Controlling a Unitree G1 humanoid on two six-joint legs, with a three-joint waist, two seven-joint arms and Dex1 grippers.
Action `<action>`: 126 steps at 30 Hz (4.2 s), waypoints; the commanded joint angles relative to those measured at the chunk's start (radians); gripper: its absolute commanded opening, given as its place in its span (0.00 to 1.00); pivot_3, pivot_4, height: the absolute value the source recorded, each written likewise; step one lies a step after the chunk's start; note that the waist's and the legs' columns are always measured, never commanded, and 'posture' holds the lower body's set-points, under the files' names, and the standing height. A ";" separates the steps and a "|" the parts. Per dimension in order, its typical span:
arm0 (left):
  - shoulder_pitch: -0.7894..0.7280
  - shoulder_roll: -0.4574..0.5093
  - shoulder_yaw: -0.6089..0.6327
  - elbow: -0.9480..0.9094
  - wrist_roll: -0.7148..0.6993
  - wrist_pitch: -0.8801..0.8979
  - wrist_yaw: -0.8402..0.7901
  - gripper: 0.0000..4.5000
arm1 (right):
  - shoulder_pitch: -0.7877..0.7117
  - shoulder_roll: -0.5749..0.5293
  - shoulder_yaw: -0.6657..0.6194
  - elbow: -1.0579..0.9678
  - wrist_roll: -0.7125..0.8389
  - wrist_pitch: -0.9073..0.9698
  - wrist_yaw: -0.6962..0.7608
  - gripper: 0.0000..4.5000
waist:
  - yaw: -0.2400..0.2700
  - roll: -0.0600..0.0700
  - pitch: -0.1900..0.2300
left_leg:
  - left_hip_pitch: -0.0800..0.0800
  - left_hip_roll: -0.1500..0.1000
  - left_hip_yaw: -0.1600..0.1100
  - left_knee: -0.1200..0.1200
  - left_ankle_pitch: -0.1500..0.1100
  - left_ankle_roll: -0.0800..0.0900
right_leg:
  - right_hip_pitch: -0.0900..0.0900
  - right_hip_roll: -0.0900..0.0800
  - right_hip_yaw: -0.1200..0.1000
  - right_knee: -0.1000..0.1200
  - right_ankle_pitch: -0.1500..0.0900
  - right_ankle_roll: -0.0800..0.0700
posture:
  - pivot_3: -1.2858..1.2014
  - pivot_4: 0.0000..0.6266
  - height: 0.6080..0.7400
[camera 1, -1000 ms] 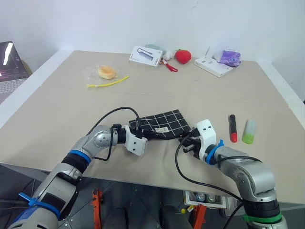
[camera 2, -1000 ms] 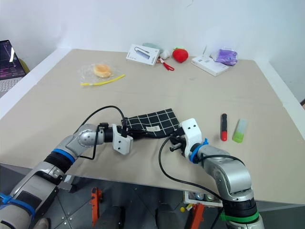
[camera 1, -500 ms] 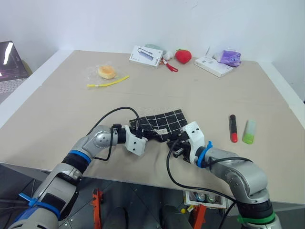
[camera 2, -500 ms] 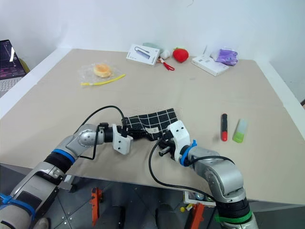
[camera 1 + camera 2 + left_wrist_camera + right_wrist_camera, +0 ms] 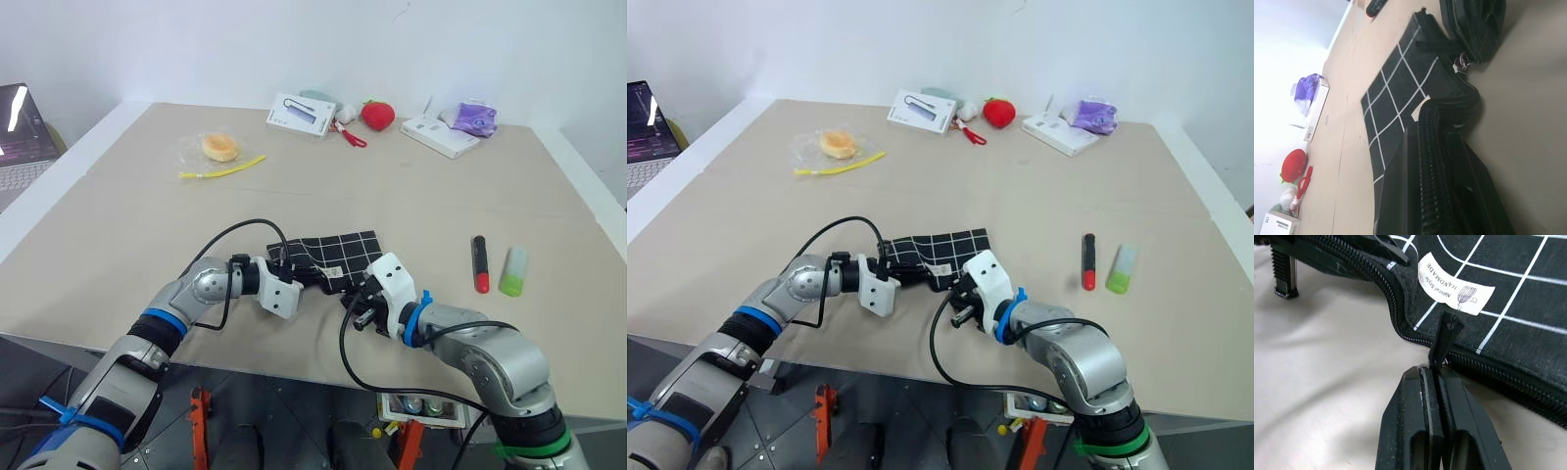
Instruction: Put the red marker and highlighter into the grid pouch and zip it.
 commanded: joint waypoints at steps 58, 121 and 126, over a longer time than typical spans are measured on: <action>0.074 0.002 0.016 -0.113 -0.127 0.111 -0.103 0.00 | -0.061 0.094 -0.516 0.273 -0.136 -0.007 -0.361 0.80 | 0.000 0.001 0.002 | -0.001 0.000 0.000 -0.002 -0.001 0.002 | -0.002 0.000 0.000 0.001 -0.002 -0.002 | 0.52 0.24 0.95; 0.075 -0.061 0.042 -0.252 -0.329 0.231 -0.231 0.00 | -0.196 -0.315 0.152 0.313 -0.524 -1.014 0.532 0.12 | 0.001 -0.002 0.009 | -0.002 -0.001 0.001 0.004 -0.003 0.005 | -0.002 0.000 0.001 0.001 0.000 0.000 | 0.52 0.24 0.95; 0.079 -0.065 0.053 -0.267 -0.342 0.261 -0.249 0.00 | -0.240 -0.273 0.176 0.360 -0.543 -1.149 0.564 0.12 | 0.001 -0.002 0.009 | -0.002 -0.001 0.001 0.004 -0.003 0.005 | -0.002 0.000 0.000 0.001 0.000 0.000 | 0.52 0.24 0.95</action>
